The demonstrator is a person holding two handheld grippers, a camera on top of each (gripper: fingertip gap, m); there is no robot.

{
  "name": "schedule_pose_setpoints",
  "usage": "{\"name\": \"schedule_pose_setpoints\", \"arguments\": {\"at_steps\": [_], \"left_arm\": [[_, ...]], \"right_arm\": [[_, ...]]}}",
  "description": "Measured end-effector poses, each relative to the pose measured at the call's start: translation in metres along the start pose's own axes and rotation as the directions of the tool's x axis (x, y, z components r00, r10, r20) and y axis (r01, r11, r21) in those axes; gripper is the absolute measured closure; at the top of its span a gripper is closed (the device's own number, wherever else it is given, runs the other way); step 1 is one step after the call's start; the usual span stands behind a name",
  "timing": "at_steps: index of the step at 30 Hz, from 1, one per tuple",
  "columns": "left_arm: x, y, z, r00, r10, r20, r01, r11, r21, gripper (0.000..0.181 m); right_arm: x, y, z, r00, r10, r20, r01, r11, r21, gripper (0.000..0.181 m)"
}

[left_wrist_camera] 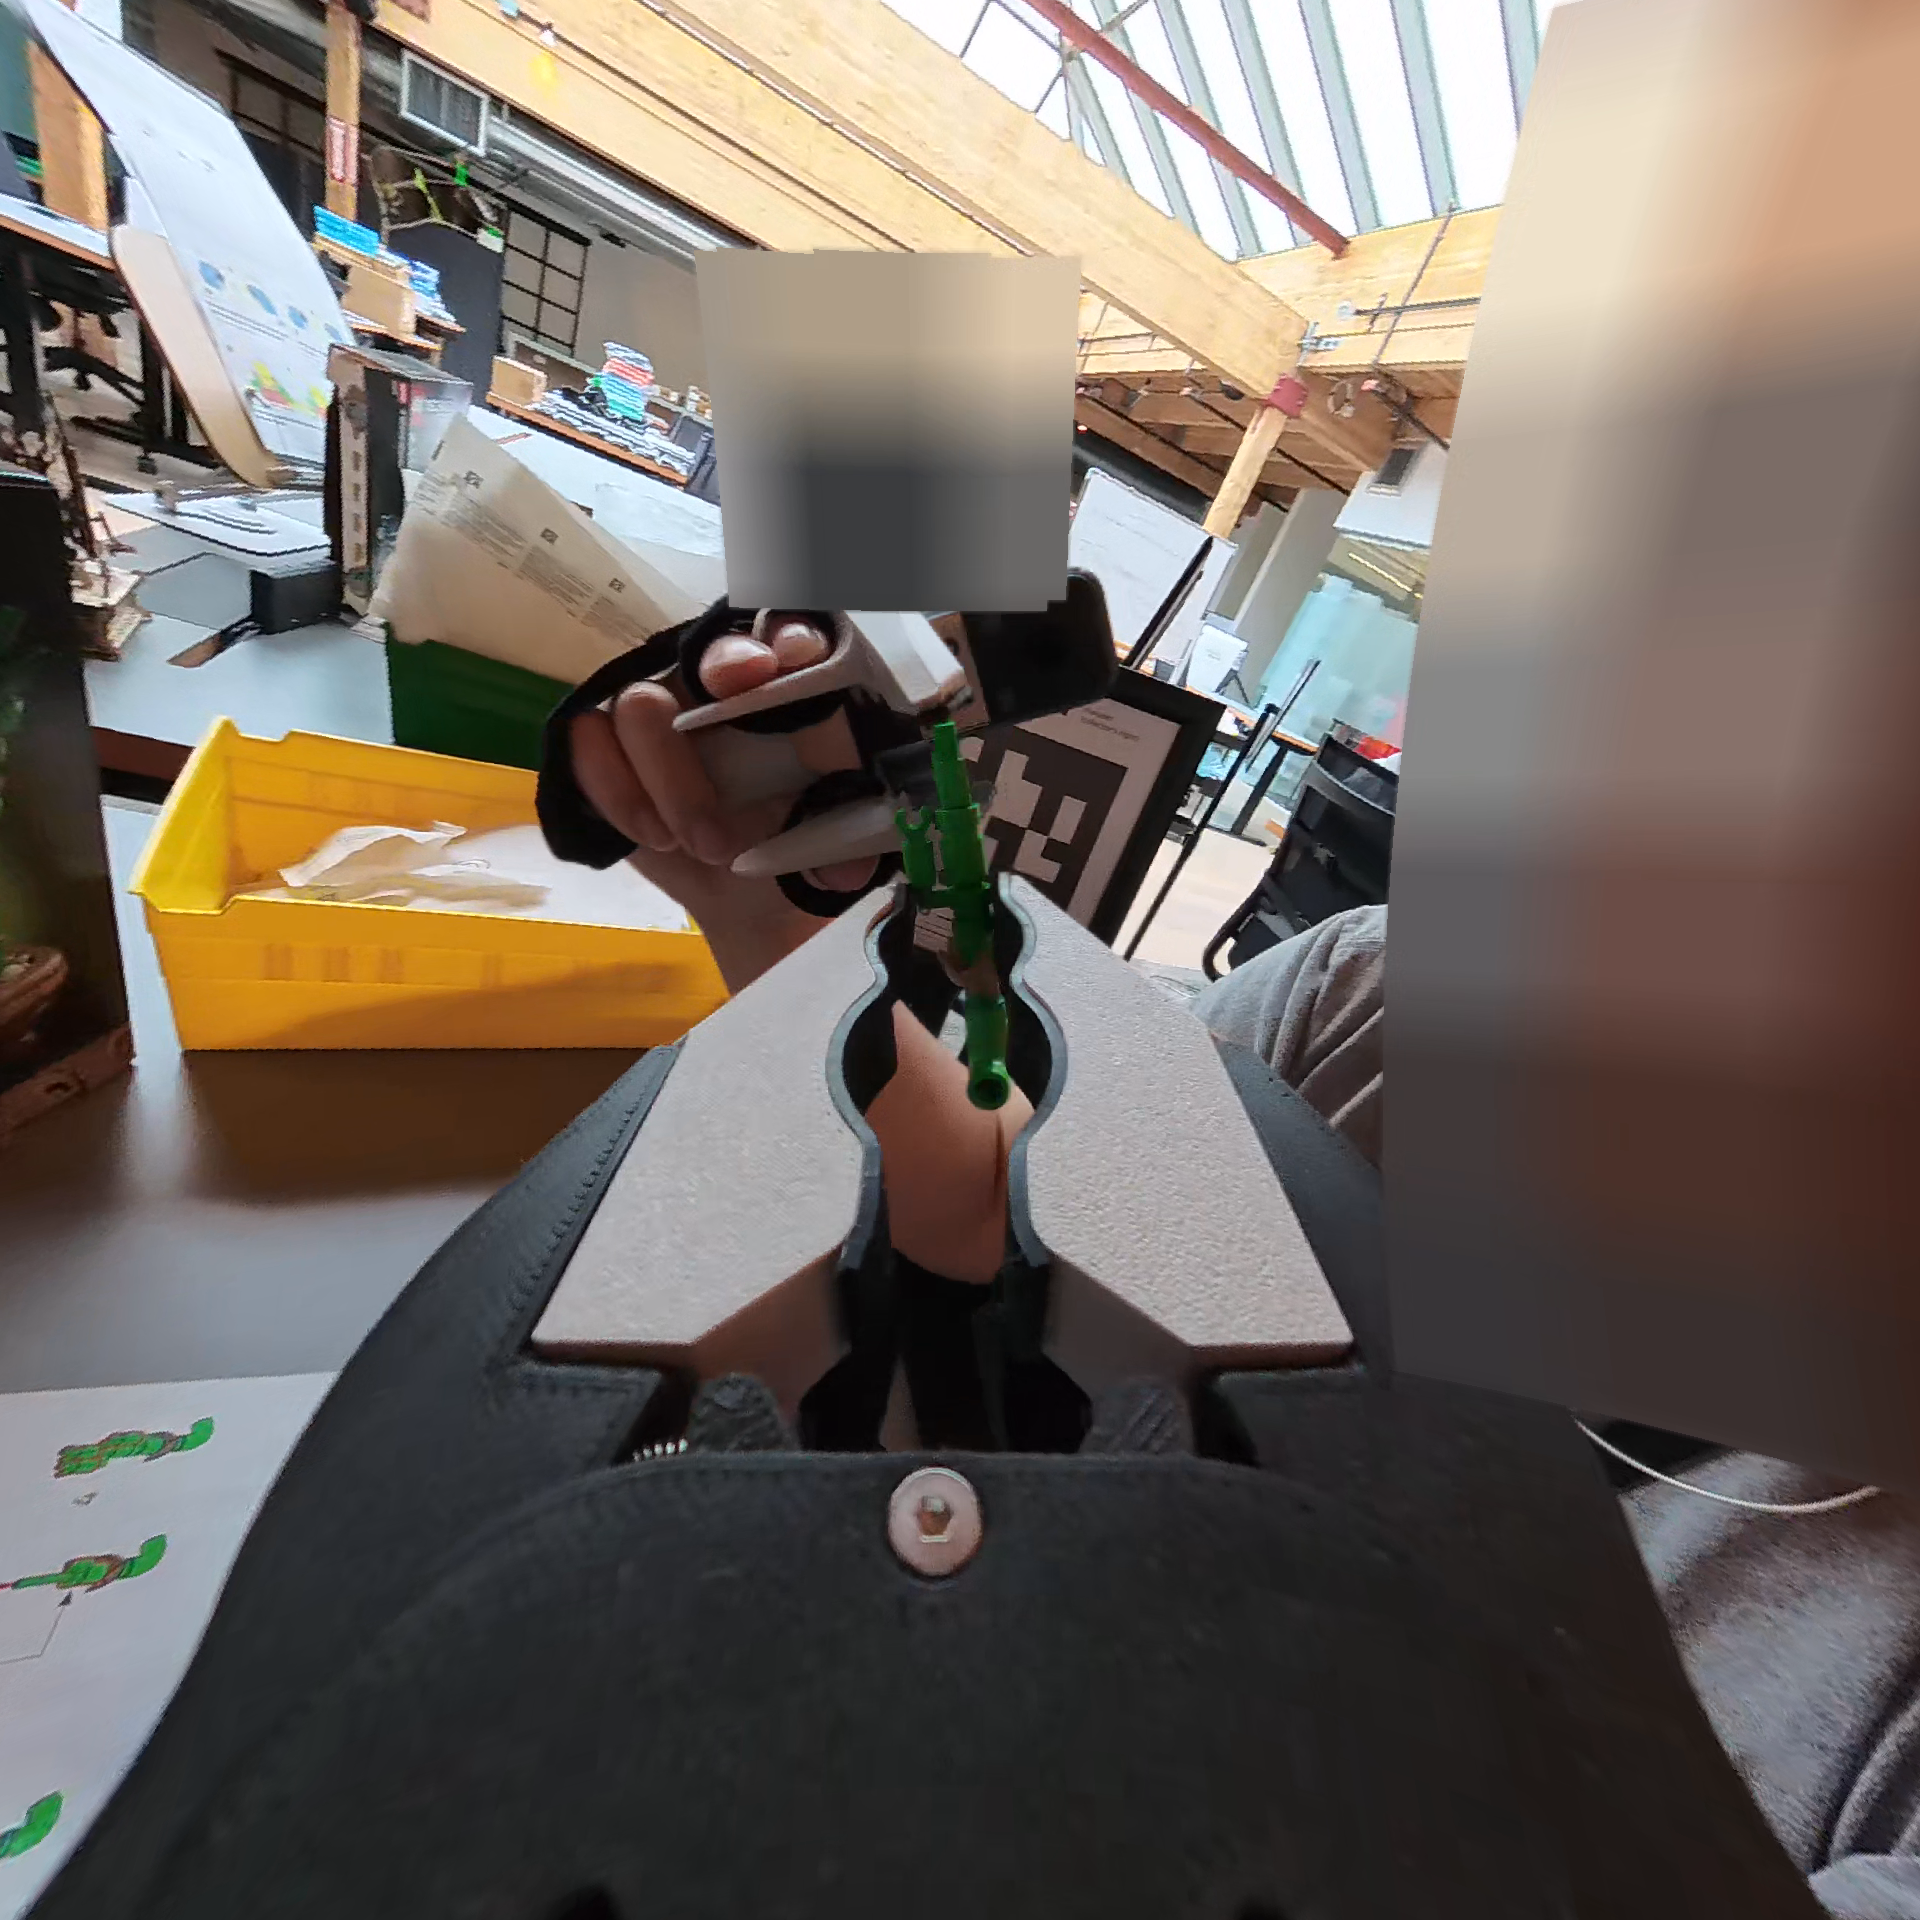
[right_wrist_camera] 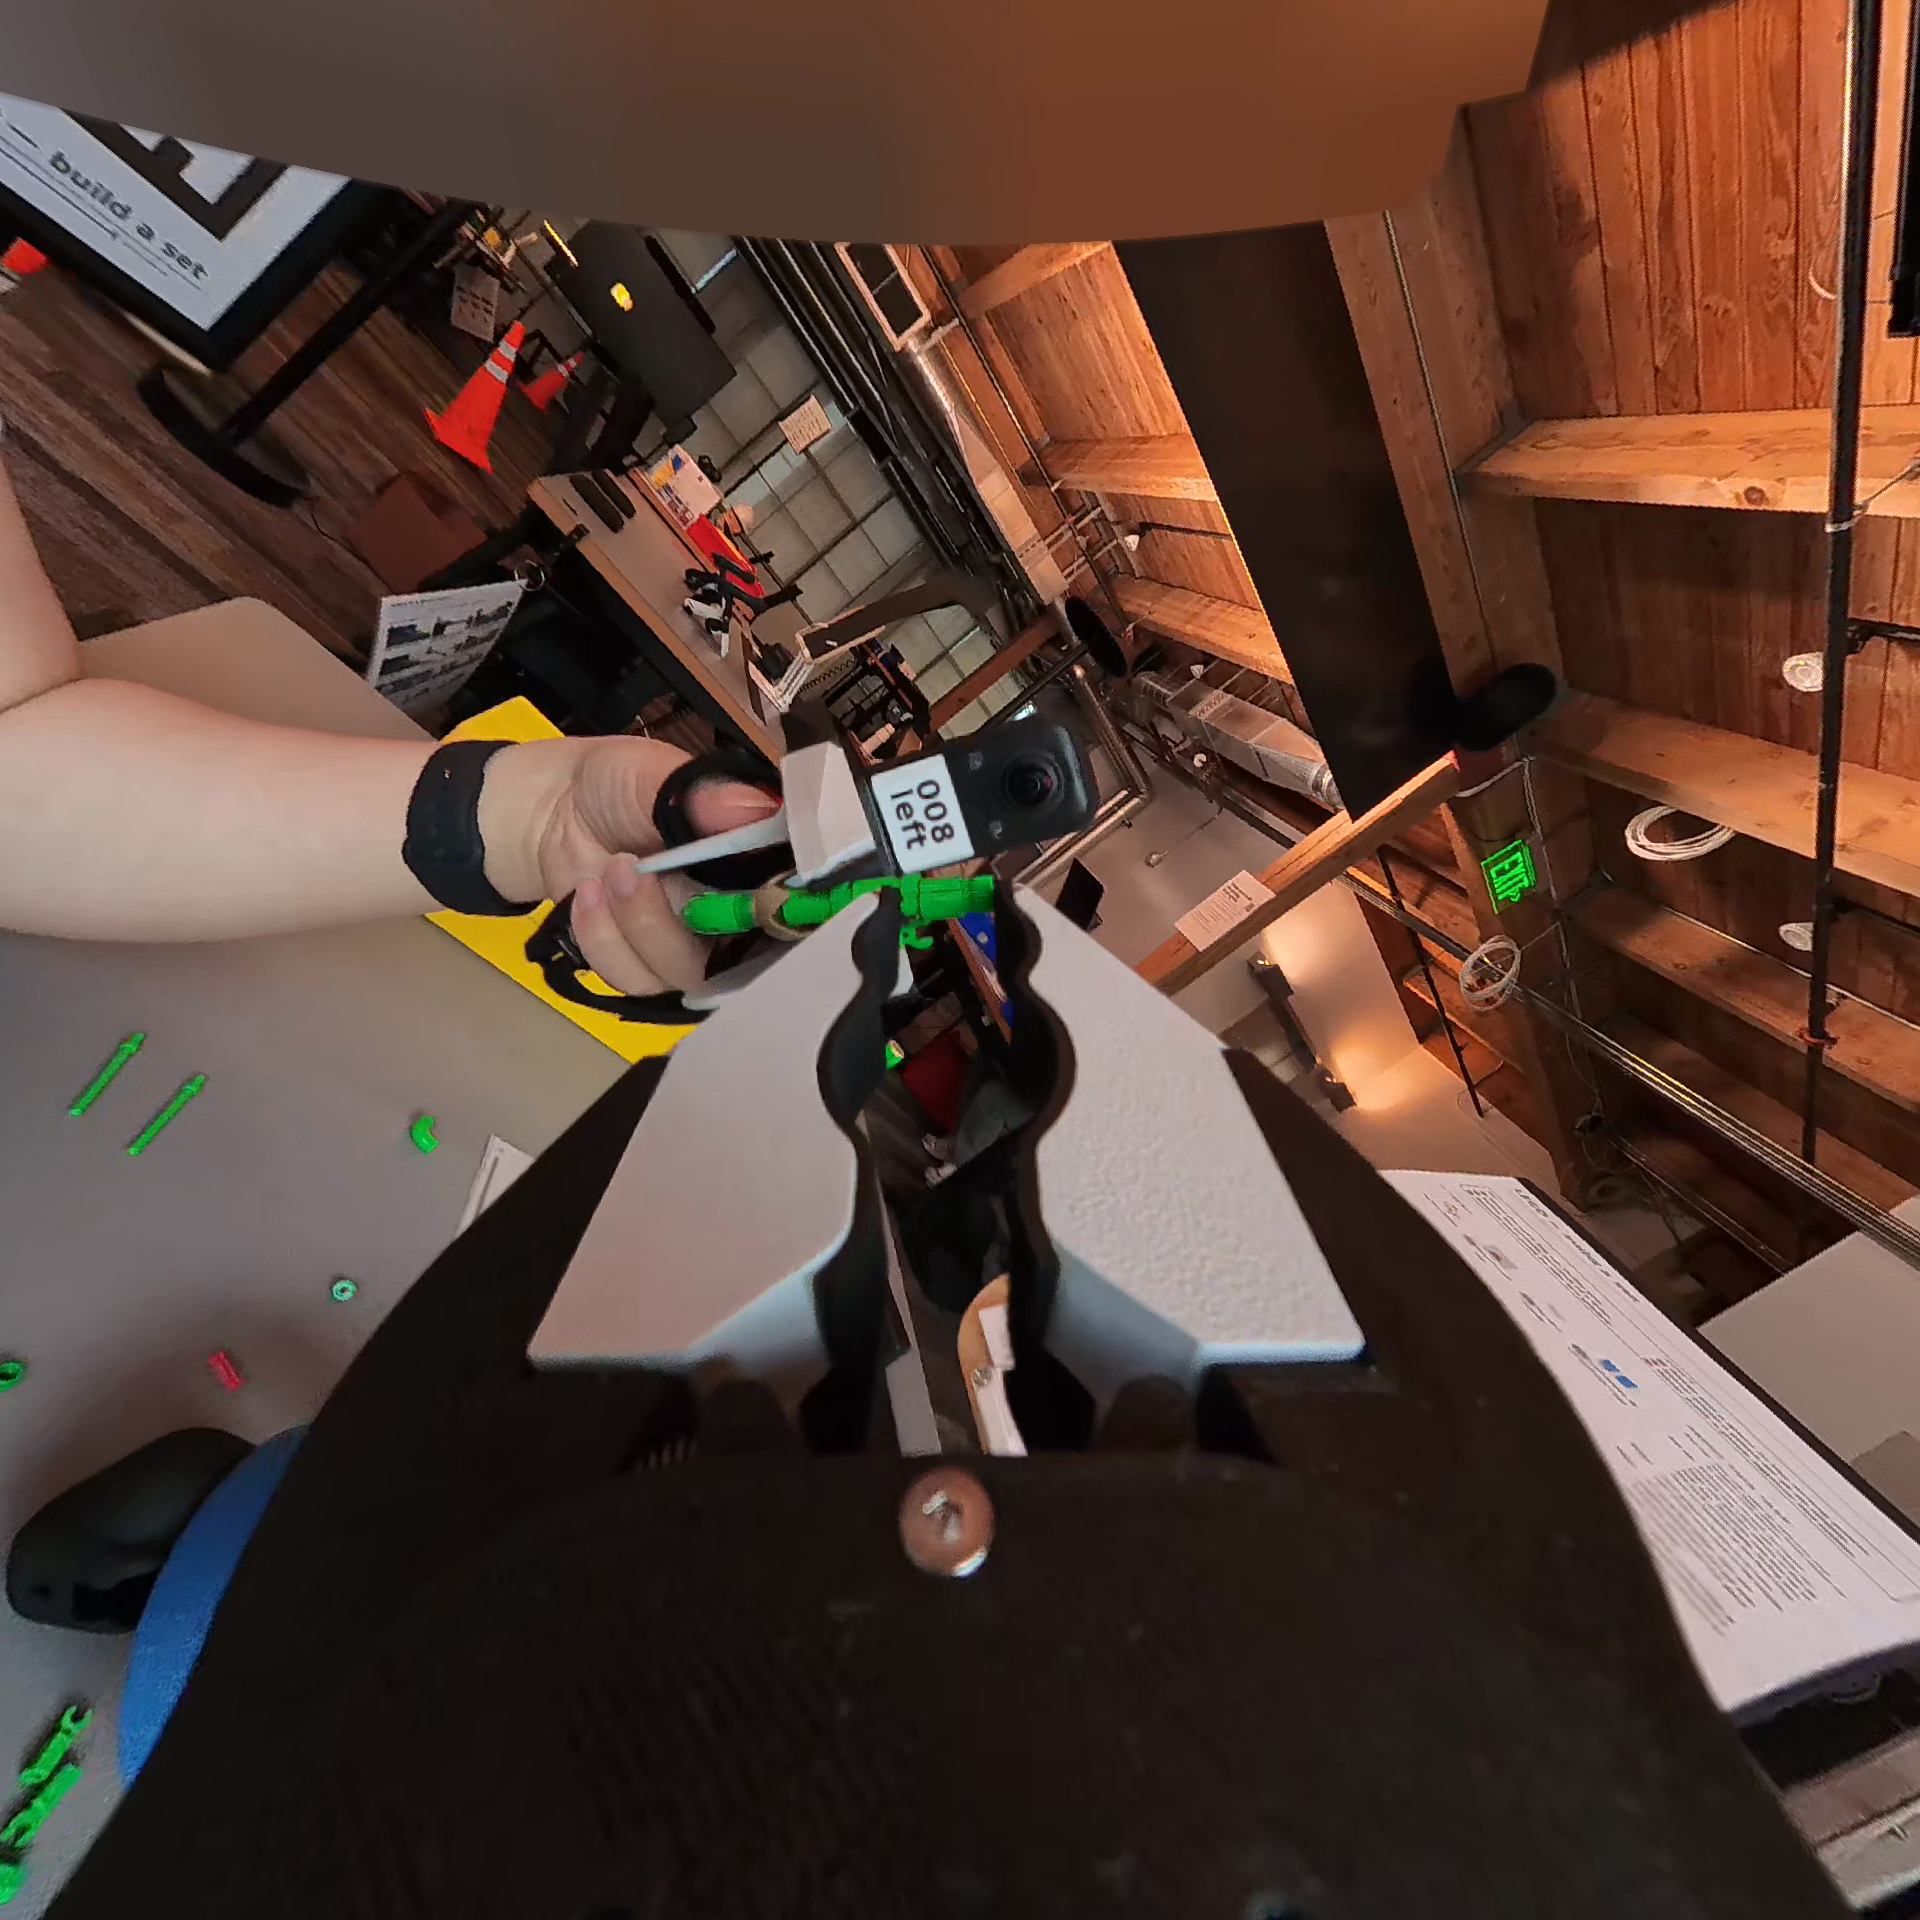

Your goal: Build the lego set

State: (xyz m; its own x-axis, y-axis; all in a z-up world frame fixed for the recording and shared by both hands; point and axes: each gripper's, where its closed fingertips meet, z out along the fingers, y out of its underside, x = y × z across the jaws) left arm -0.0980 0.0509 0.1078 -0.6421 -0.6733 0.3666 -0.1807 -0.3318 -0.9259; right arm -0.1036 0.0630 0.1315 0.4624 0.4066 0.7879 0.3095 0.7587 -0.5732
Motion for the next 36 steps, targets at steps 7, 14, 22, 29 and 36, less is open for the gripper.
{"name": "schedule_pose_setpoints", "arguments": {"at_steps": [7, 14, 22, 29, 36], "left_arm": [[-0.008, 0.006, -0.001, 0.997, -0.008, 0.072, 0.011, 0.999, -0.043, 0.171], [-0.017, 0.013, -0.005, 0.991, -0.048, 0.128, 0.059, 0.995, -0.081, 0.171], [-0.023, 0.019, -0.004, 0.985, -0.054, 0.165, 0.074, 0.991, -0.114, 0.171], [-0.023, 0.018, -0.004, 0.985, -0.062, 0.163, 0.080, 0.991, -0.106, 0.171], [-0.023, 0.019, -0.005, 0.984, -0.061, 0.168, 0.081, 0.990, -0.112, 0.171]], "right_arm": [[0.001, 0.007, 0.000, 0.993, -0.118, -0.022, 0.113, 0.980, -0.161, 0.160], [-0.005, 0.018, -0.004, 0.983, -0.180, 0.024, 0.179, 0.937, -0.299, 0.159], [-0.010, 0.024, -0.005, 0.985, -0.160, 0.063, 0.172, 0.924, -0.341, 0.162], [-0.010, 0.029, -0.005, 0.986, -0.156, 0.065, 0.169, 0.914, -0.369, 0.162], [-0.010, 0.029, -0.004, 0.985, -0.161, 0.064, 0.173, 0.912, -0.371, 0.165]]}}
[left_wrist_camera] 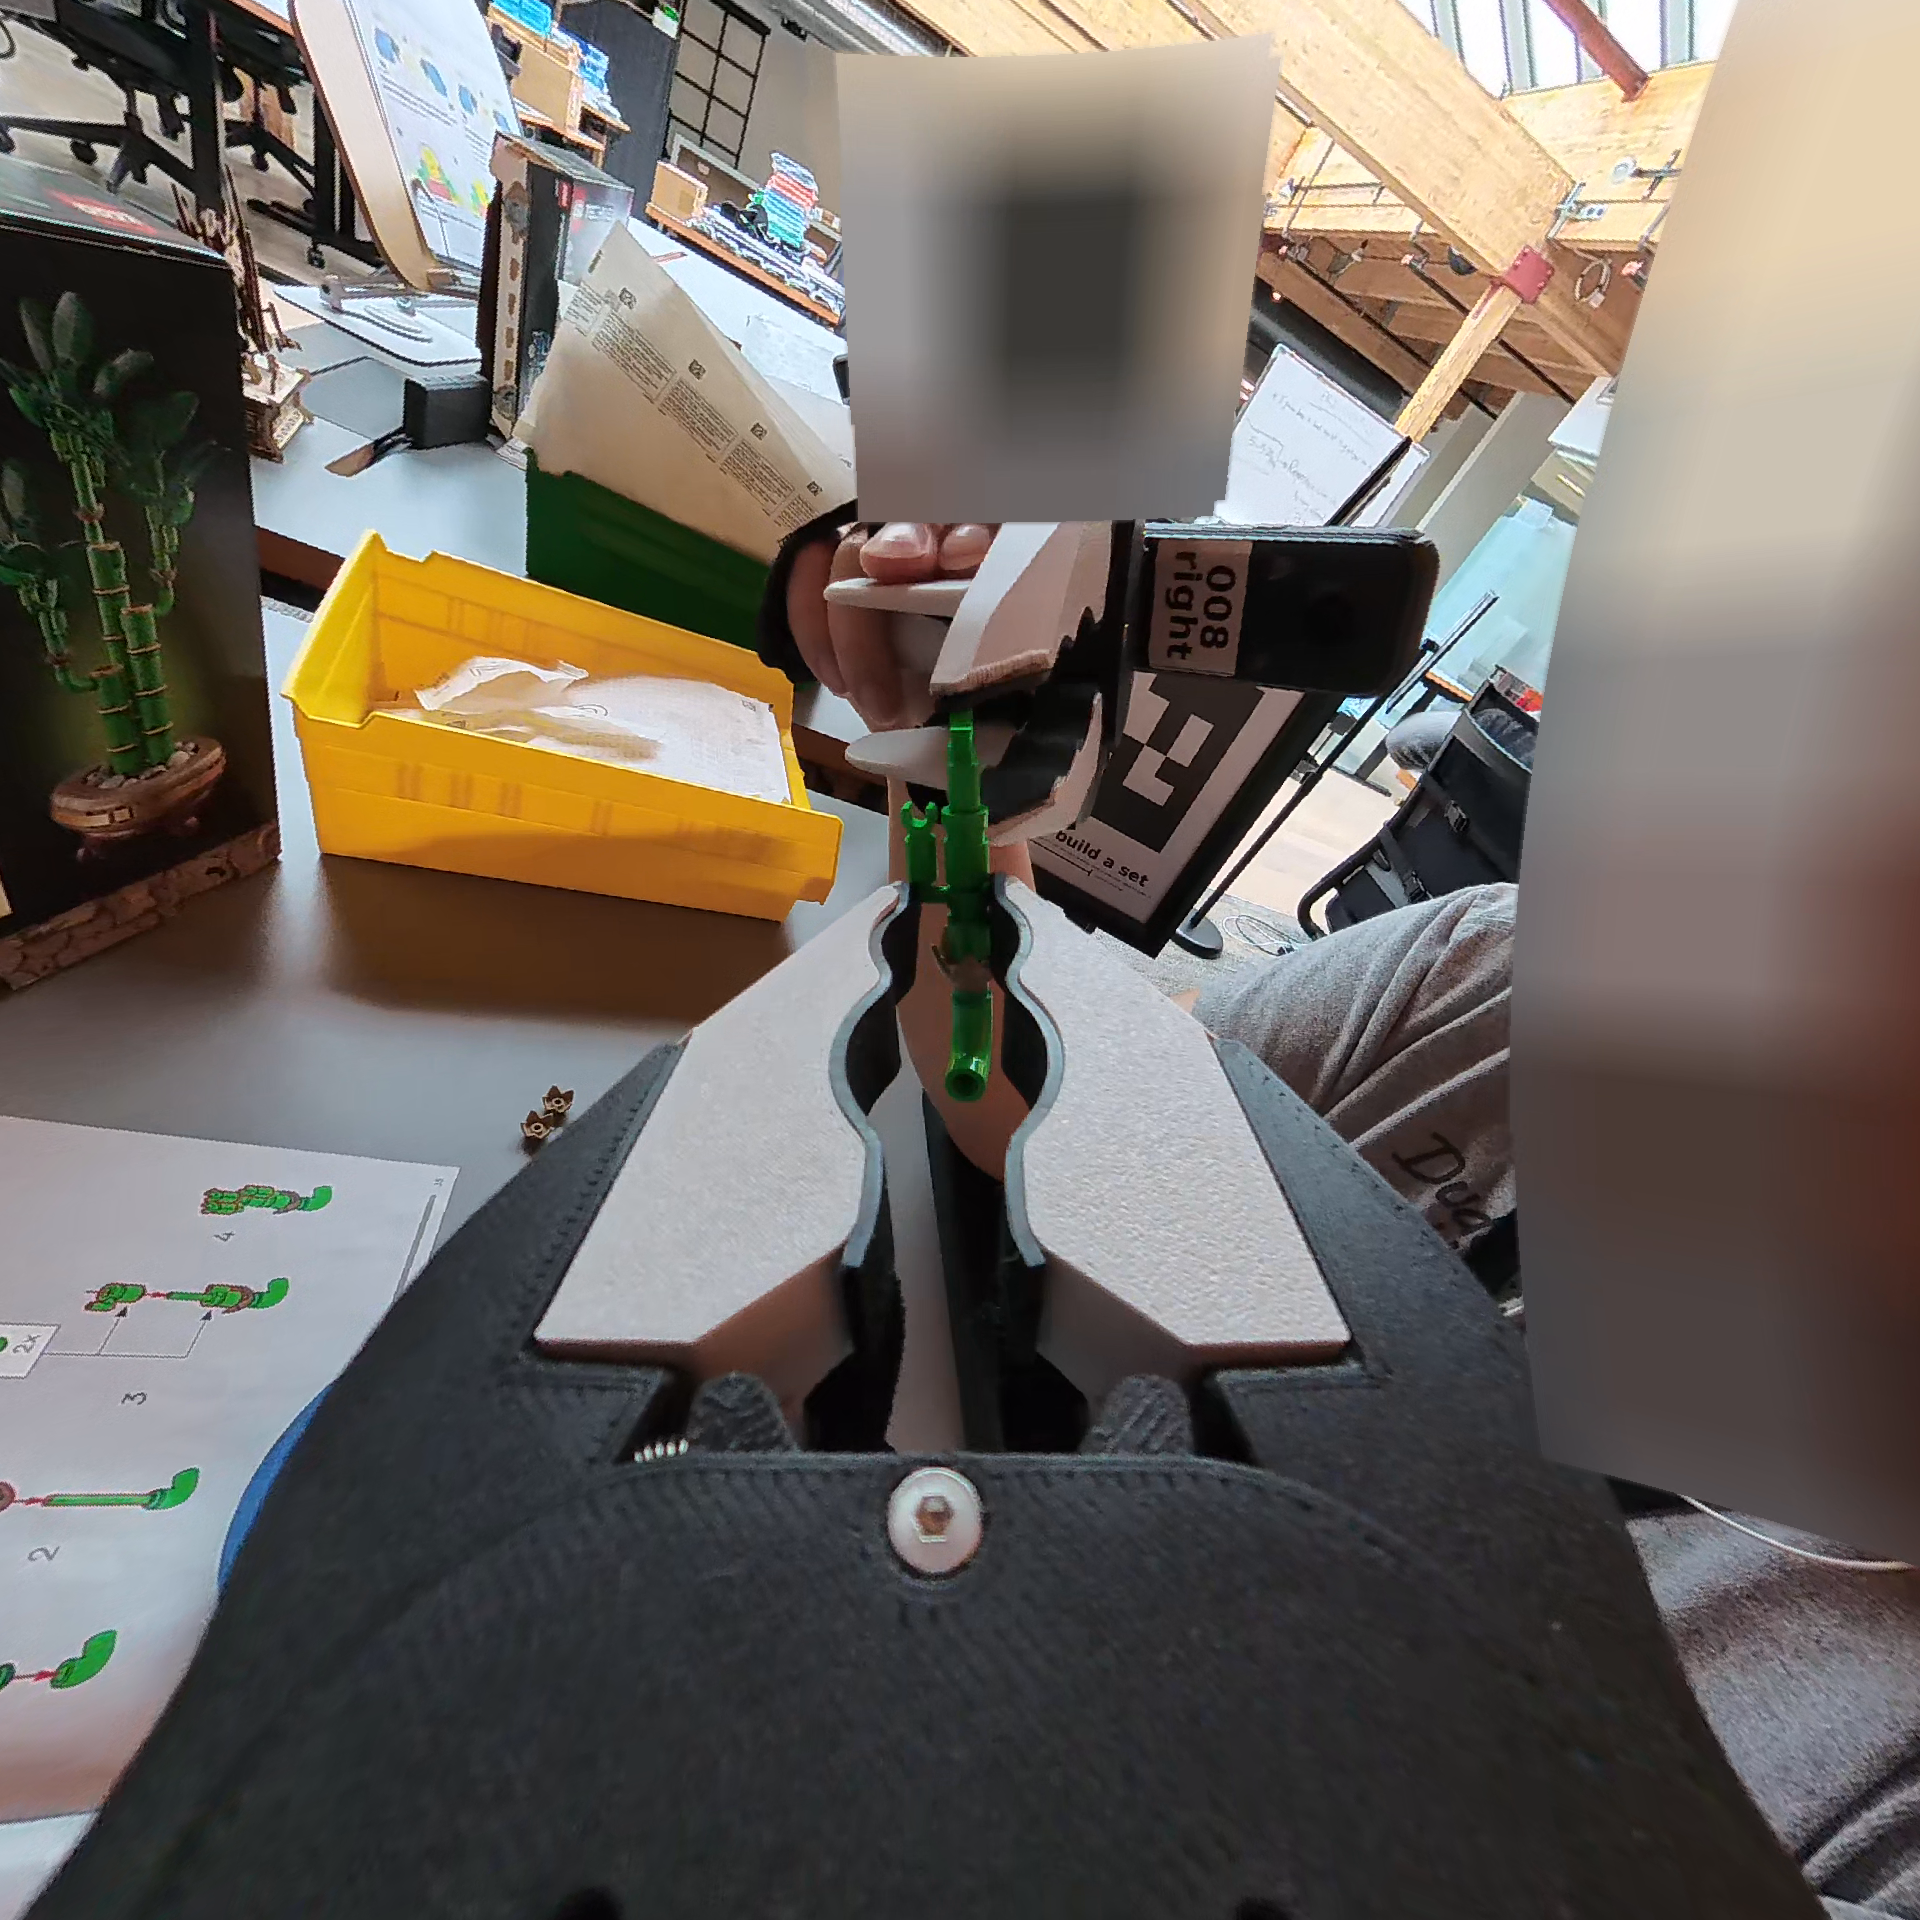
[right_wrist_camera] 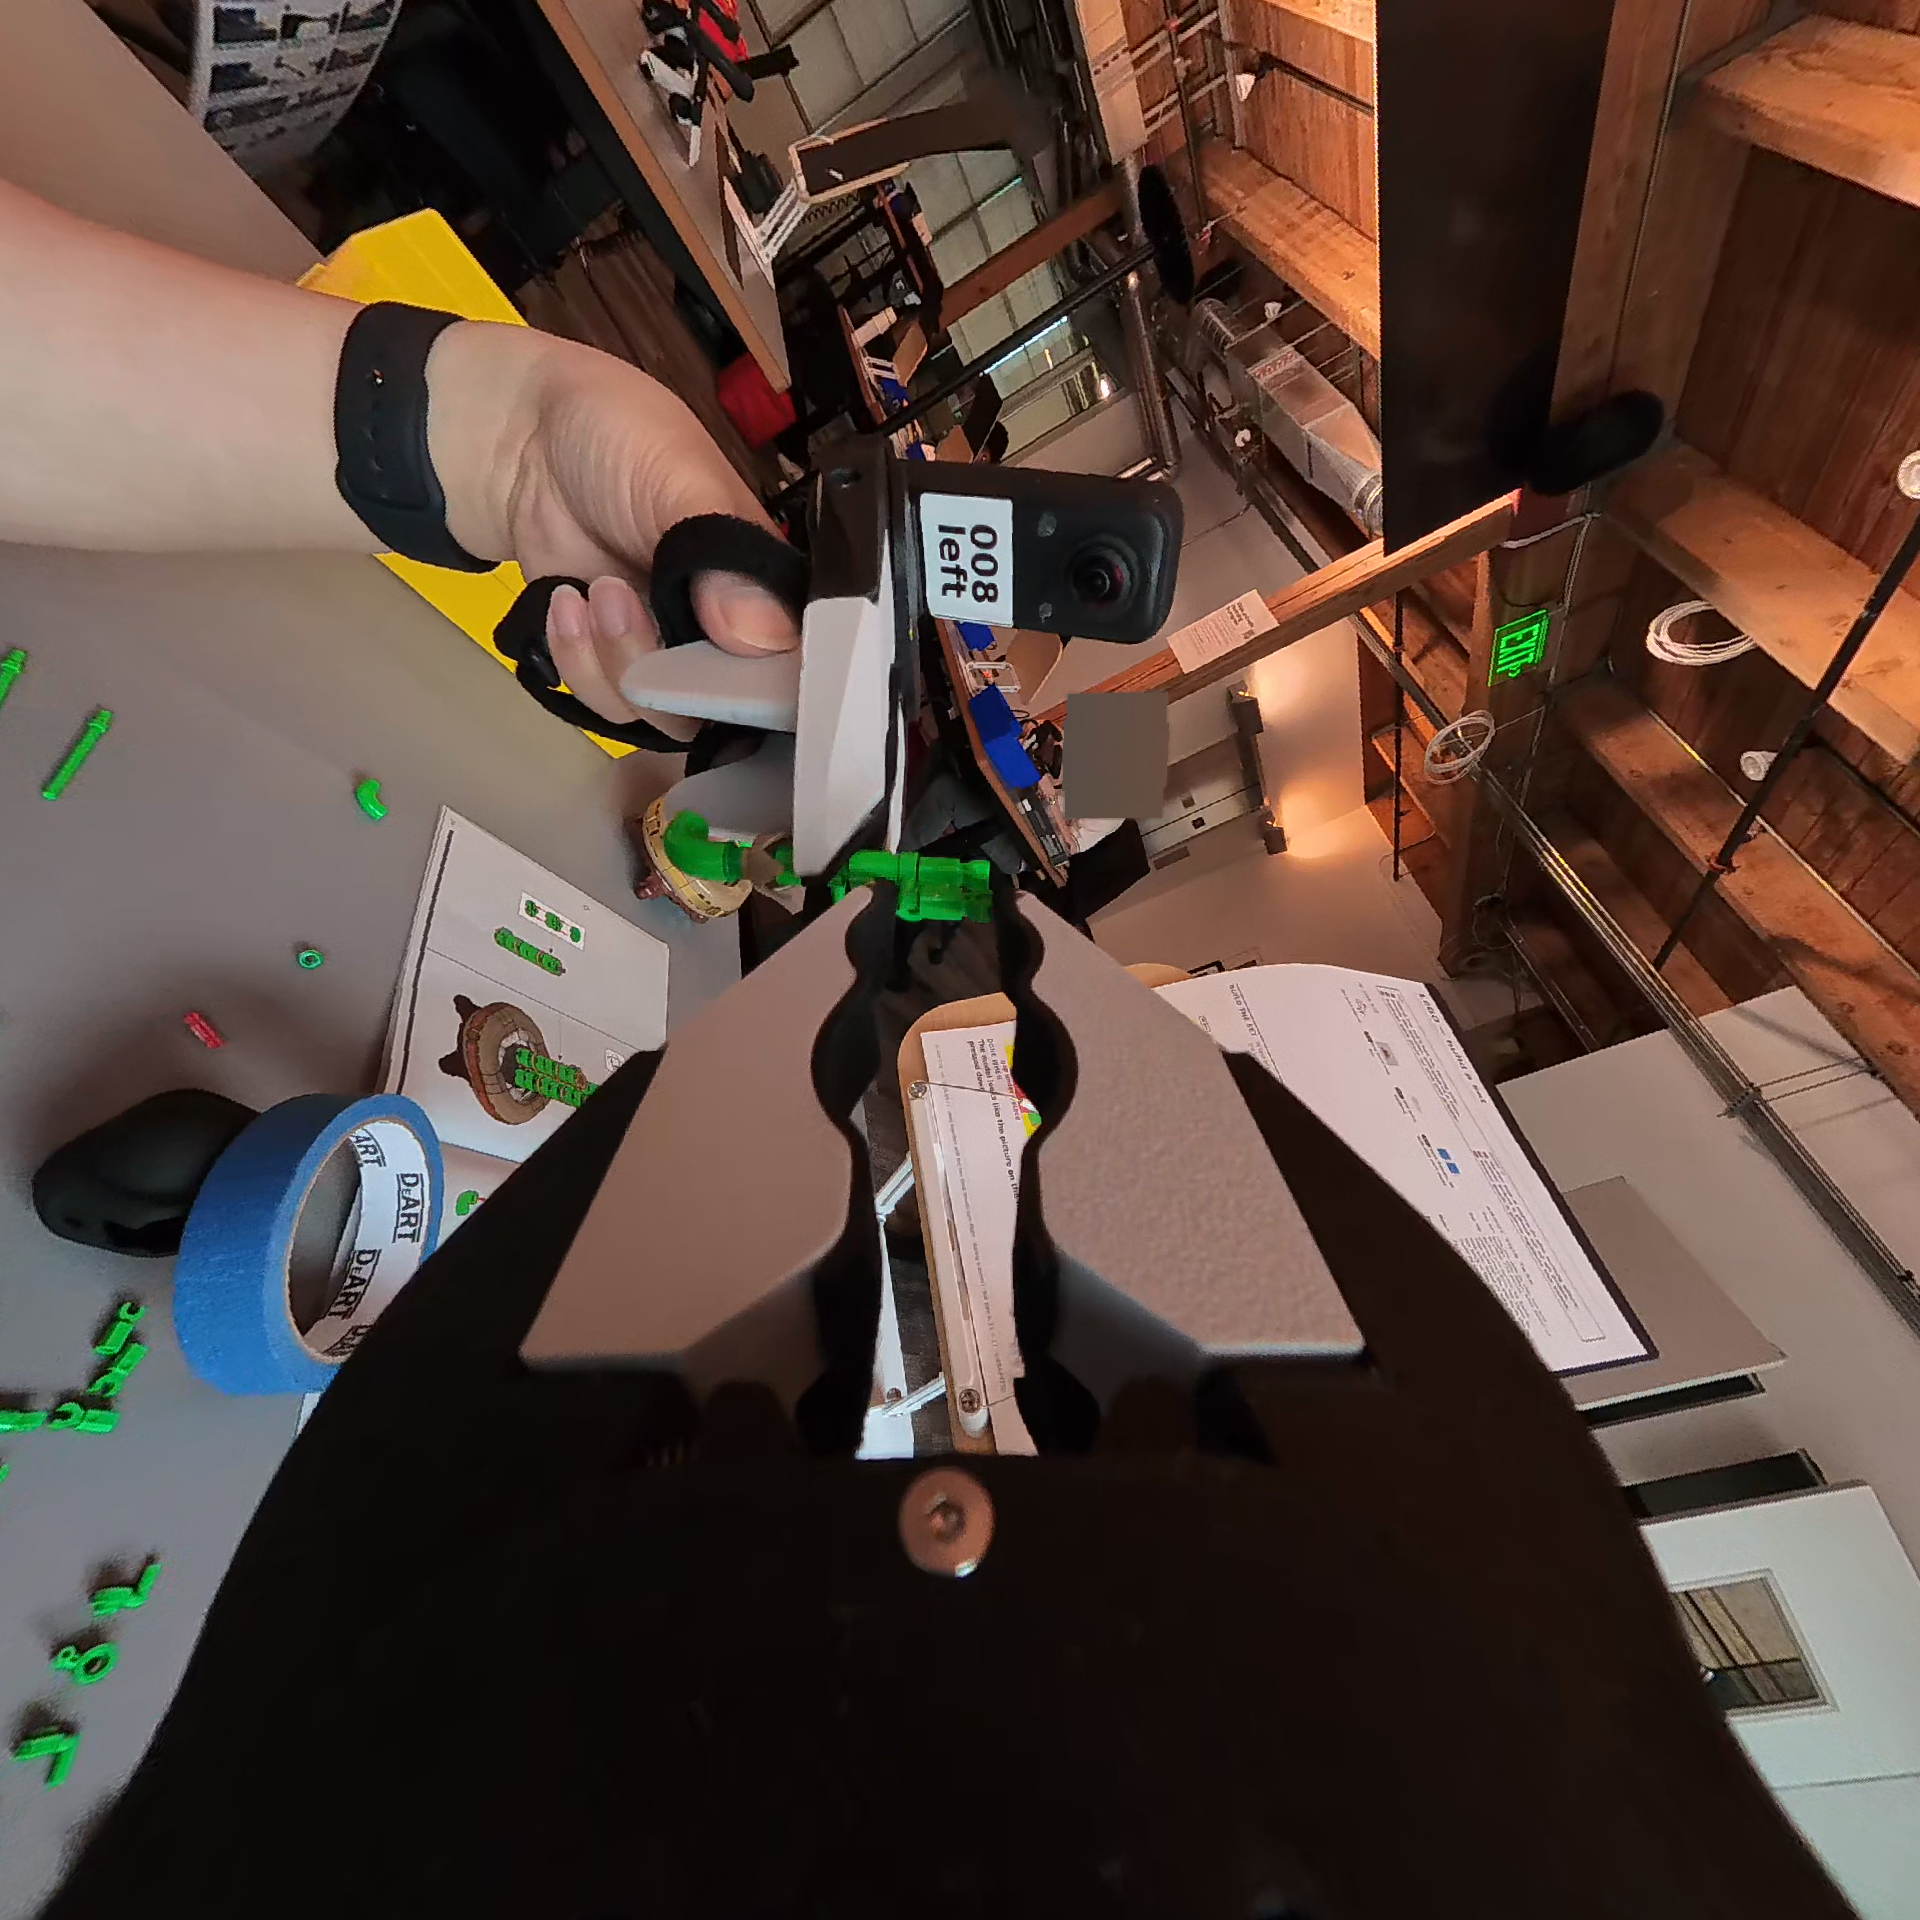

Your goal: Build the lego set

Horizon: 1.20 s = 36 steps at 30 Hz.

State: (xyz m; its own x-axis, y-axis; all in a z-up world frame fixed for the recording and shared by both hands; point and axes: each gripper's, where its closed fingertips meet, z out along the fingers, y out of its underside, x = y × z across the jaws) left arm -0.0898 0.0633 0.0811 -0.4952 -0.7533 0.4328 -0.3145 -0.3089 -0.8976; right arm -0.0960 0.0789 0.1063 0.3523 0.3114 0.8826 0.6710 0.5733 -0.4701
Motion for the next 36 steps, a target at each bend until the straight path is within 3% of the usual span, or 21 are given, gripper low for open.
{"name": "schedule_pose_setpoints", "arguments": {"at_steps": [36], "left_arm": [[-0.0050, 0.0013, -0.0025, 1.000, -0.024, 0.015, 0.024, 1.000, -0.008, 0.171]], "right_arm": [[-0.0020, 0.0048, 0.0045, 1.000, 0.000, 0.012, 0.001, 1.000, -0.026, 0.167]]}}
